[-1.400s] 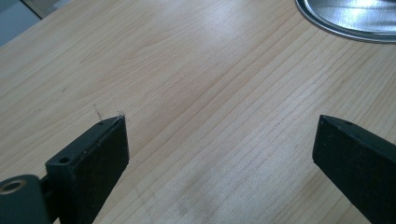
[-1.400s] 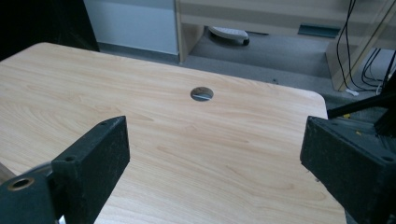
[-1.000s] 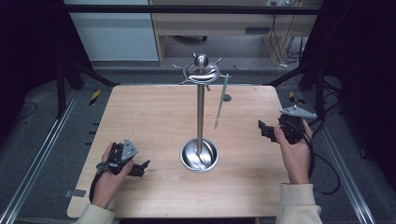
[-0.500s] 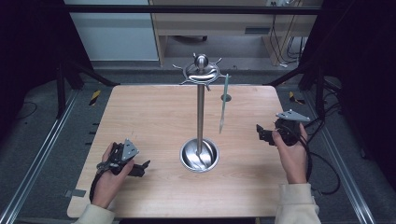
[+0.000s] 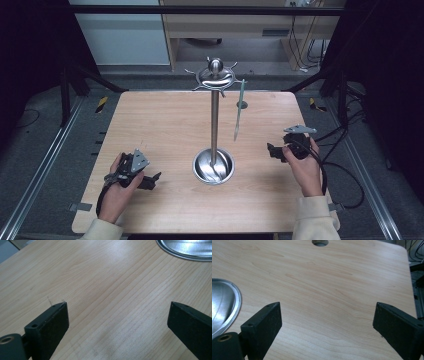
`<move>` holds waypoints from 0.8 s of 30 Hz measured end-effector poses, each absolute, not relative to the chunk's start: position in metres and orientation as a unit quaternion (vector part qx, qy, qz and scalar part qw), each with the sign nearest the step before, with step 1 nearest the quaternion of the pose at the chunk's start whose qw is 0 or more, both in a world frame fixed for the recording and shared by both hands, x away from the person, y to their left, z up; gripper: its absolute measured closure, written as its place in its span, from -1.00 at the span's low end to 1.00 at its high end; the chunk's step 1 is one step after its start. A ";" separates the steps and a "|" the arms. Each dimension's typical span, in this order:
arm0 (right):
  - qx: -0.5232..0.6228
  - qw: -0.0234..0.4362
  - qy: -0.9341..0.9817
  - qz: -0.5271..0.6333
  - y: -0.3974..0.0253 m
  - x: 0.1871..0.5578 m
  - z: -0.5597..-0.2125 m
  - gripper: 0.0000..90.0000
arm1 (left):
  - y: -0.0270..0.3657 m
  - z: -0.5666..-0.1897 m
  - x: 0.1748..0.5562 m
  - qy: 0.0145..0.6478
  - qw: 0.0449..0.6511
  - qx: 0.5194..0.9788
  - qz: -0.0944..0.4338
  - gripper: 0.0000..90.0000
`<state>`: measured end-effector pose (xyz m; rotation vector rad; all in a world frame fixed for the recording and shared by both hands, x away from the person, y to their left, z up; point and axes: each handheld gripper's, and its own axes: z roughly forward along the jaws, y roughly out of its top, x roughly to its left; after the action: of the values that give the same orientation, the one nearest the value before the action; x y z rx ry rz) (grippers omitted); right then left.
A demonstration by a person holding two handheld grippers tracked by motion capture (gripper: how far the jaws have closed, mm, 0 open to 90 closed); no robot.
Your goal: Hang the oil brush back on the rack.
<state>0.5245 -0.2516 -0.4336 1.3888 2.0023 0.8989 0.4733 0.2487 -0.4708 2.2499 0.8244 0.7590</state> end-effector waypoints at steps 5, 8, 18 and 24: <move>0.515 0.250 0.751 0.329 -0.246 0.527 -0.444 -0.79 | 0.248 -0.471 0.473 0.312 0.308 0.852 0.287 -0.93; 0.513 0.243 0.753 0.334 -0.243 0.528 -0.449 -0.78 | 0.248 -0.471 0.473 0.311 0.308 0.852 0.287 -0.93; 0.496 0.232 0.760 0.351 -0.229 0.531 -0.464 -0.77 | 0.247 -0.471 0.473 0.309 0.306 0.854 0.286 -0.93; 0.487 0.223 0.766 0.355 -0.222 0.532 -0.470 -0.77 | 0.246 -0.472 0.473 0.308 0.306 0.854 0.286 -0.93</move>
<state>0.5319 -0.2221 -0.4701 1.3437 2.1157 0.9796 0.4729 0.2463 -0.4716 2.2617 0.8151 0.7576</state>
